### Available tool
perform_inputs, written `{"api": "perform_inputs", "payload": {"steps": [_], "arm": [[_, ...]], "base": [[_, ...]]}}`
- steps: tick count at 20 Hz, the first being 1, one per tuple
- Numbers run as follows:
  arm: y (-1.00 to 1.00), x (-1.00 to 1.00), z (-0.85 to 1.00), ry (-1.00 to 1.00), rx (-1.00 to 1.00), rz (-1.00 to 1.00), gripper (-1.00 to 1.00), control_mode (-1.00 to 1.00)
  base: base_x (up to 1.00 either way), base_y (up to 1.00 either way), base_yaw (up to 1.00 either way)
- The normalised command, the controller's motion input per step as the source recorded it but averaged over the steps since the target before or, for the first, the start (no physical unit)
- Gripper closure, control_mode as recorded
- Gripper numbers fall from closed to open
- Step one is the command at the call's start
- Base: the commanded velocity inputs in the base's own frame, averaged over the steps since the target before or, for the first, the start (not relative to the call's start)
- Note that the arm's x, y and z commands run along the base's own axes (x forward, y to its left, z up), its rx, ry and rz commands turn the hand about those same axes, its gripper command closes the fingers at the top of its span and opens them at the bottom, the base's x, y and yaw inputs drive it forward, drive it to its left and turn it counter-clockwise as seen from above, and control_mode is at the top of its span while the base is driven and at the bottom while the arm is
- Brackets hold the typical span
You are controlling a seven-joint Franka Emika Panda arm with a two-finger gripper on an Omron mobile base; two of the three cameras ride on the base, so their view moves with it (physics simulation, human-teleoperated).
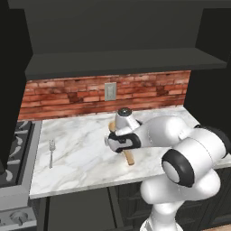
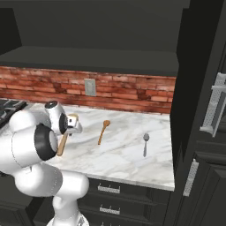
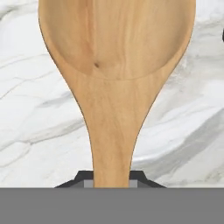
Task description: Organize the utensils by type. Pick up the wooden spoons from the counter and place them in the open cabinet. Then pick up the metallic utensils from the counter and place them in the open drawer.
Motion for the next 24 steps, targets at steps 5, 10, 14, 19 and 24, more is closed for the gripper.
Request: {"api": "perform_inputs", "payload": {"steps": [5,10,14,19,24], "arm": [[0.0,-0.55,0.84,-0.03,0.0,0.39,1.0,-1.0],[-0.04,-0.6,0.74,-0.12,-0.05,0.51,1.0,-1.0],[-0.09,-0.59,0.61,-0.31,-0.13,0.55,1.0,-1.0],[-0.05,-0.56,0.61,-0.33,-0.17,0.54,1.0,-1.0],[-0.03,-0.37,0.74,-0.21,-0.26,0.4,1.0,-1.0]], "base": [[0.0,0.0,0.0],[0.0,0.0,0.0],[0.0,0.0,0.0],[0.0,0.0,0.0],[0.0,0.0,0.0]]}}
